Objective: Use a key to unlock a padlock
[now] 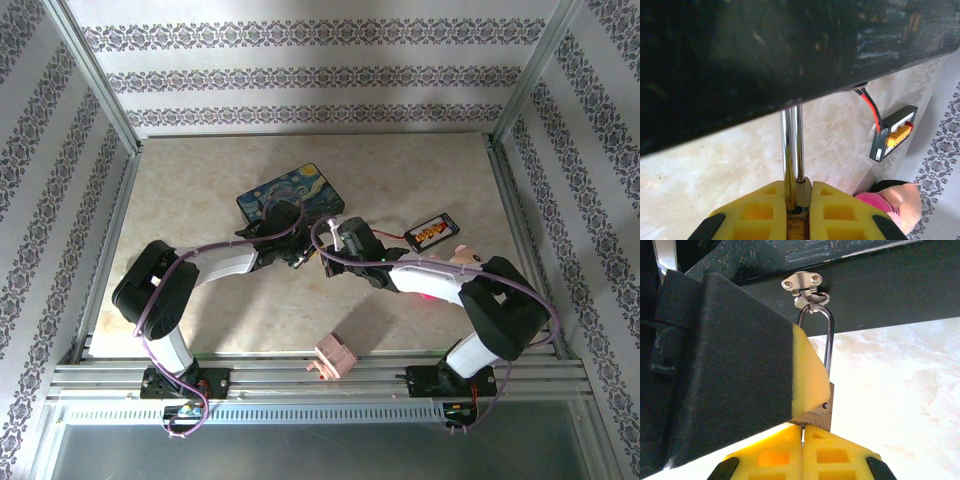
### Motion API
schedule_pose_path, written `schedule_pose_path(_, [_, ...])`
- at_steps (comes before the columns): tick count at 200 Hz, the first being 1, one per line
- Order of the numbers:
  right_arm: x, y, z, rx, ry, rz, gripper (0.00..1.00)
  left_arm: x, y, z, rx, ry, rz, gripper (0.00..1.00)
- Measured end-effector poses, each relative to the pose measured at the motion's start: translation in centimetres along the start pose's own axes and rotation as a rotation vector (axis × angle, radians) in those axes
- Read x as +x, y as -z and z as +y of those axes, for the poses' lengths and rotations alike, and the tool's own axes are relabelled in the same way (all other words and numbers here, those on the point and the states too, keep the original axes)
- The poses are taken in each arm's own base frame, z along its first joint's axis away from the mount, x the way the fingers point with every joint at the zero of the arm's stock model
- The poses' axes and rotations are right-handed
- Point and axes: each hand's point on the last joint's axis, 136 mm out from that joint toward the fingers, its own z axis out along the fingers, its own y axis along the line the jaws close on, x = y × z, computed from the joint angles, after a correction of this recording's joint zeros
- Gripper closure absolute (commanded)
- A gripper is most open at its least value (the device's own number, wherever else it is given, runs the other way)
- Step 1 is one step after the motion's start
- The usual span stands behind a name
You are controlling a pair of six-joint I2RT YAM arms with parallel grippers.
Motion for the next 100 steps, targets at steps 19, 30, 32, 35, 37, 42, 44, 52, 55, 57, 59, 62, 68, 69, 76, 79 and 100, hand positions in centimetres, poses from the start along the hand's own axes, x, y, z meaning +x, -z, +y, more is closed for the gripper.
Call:
schedule_pose_path(19, [-0.1, 0.0, -0.1, -0.041, -0.057, 0.007, 1.00, -0.1, 0.0, -0.1, 0.005, -0.002, -0.004, 1.00])
schedule_pose_path(30, [-0.2, 0.0, -0.2, -0.071, -0.092, 0.011, 1.00, -0.1, 0.0, -0.1, 0.004, -0.002, -0.005, 1.00])
schedule_pose_path(32, [-0.2, 0.0, -0.1, -0.077, -0.097, 0.011, 1.00, -0.1, 0.0, -0.1, 0.004, -0.002, -0.006, 1.00])
schedule_pose_path(35, [-0.2, 0.0, -0.2, -0.084, -0.107, 0.013, 1.00, -0.1, 0.0, -0.1, 0.004, -0.001, -0.007, 1.00])
schedule_pose_path(37, [-0.2, -0.1, -0.2, -0.090, -0.114, 0.015, 1.00, -0.2, 0.0, -0.1, 0.004, -0.001, -0.008, 1.00])
schedule_pose_path(42, [-0.2, -0.1, -0.2, -0.103, -0.131, 0.018, 1.00, -0.2, 0.0, 0.0, 0.002, -0.001, -0.009, 1.00])
schedule_pose_path(44, [-0.2, -0.2, -0.2, -0.108, -0.137, 0.021, 1.00, -0.2, 0.0, 0.0, 0.002, 0.000, -0.010, 1.00])
schedule_pose_path(52, [-0.2, -0.3, -0.2, -0.129, -0.160, 0.027, 1.00, -0.3, 0.0, 0.1, 0.000, 0.002, -0.013, 1.00])
schedule_pose_path(55, [-0.2, -0.3, -0.2, -0.137, -0.169, 0.029, 1.00, -0.4, 0.0, 0.2, 0.000, 0.002, -0.014, 1.00])
schedule_pose_path(57, [-0.2, -0.4, -0.2, -0.142, -0.176, 0.031, 1.00, -0.4, 0.0, 0.2, 0.000, 0.003, -0.014, 1.00])
schedule_pose_path(59, [-0.2, -0.4, -0.1, -0.149, -0.180, 0.032, 1.00, -0.4, 0.0, 0.2, -0.001, 0.003, -0.015, 1.00])
schedule_pose_path(62, [-0.2, -0.4, -0.1, -0.155, -0.188, 0.033, 1.00, -0.4, 0.0, 0.2, -0.001, 0.004, -0.016, 1.00])
schedule_pose_path(68, [-0.2, -0.5, -0.1, -0.168, -0.202, 0.037, 1.00, -0.5, 0.0, 0.3, -0.003, 0.005, -0.018, 1.00])
schedule_pose_path(69, [-0.1, -0.6, -0.1, -0.171, -0.206, 0.039, 1.00, -0.5, 0.0, 0.3, -0.003, 0.005, -0.019, 1.00])
schedule_pose_path(76, [-0.1, -0.7, -0.1, -0.185, -0.223, 0.044, 1.00, -0.6, 0.0, 0.4, -0.006, 0.006, -0.023, 1.00])
schedule_pose_path(79, [-0.1, -0.8, 0.0, -0.190, -0.230, 0.047, 1.00, -0.6, 0.0, 0.5, -0.008, 0.006, -0.024, 1.00])
schedule_pose_path(100, [0.0, -1.2, 0.0, -0.230, -0.279, 0.063, 1.00, -0.8, 0.0, 0.8, -0.015, 0.010, -0.034, 1.00])
